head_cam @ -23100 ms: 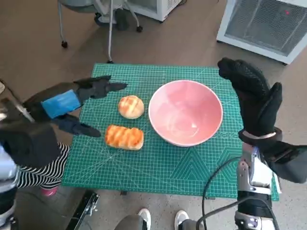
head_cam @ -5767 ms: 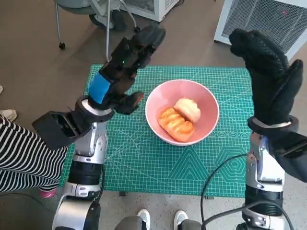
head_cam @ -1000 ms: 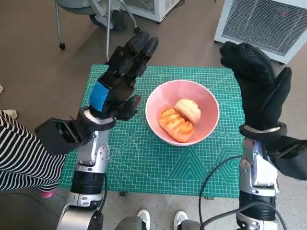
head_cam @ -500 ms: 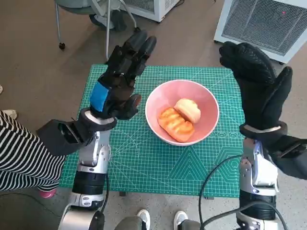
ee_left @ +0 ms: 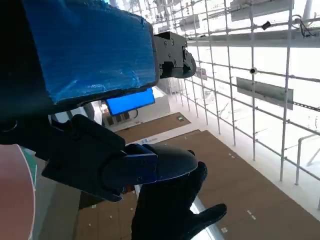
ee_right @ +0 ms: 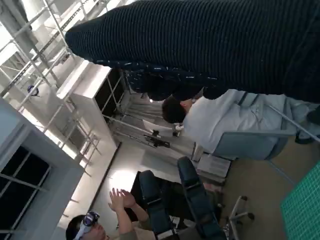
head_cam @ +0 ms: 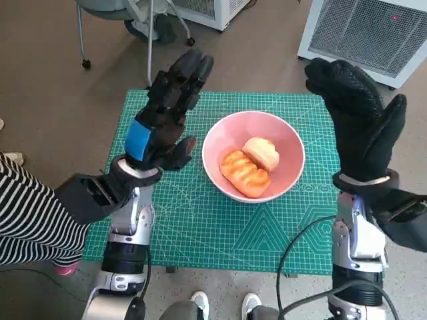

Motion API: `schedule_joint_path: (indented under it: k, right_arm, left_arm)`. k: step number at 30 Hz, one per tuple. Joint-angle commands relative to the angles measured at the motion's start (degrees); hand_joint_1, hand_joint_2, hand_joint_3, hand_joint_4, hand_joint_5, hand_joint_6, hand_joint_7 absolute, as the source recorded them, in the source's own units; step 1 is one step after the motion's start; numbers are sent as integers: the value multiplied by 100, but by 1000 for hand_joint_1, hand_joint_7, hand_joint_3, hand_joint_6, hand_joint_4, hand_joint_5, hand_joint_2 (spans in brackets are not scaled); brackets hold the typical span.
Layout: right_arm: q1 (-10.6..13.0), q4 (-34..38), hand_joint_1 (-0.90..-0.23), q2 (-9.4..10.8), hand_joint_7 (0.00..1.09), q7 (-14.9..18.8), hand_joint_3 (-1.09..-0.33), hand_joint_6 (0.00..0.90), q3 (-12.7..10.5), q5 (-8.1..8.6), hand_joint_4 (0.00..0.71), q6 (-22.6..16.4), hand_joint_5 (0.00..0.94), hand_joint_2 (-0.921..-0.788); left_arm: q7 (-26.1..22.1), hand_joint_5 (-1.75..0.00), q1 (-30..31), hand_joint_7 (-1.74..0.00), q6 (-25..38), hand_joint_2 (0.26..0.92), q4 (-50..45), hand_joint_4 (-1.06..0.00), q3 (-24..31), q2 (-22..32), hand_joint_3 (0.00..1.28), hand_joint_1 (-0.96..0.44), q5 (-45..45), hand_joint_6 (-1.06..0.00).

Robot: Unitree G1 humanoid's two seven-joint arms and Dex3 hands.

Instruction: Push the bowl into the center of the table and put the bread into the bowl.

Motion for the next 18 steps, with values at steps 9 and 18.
schedule_joint_path:
  k: [9,18]
  right_arm:
    - [127,101,-704,0,339,73,-700,133,29,28,191,66,1,-921]
    - [163,90,-704,13,339,129,-701,131,31,53,192,54,1,-921]
  left_arm:
    - [-81,-105,146,-380,-88,921,35,-34,21,-47,465,-646,-112,1]
    - [-59,-94,223,-387,-139,921,21,-46,5,-81,453,-646,-80,1]
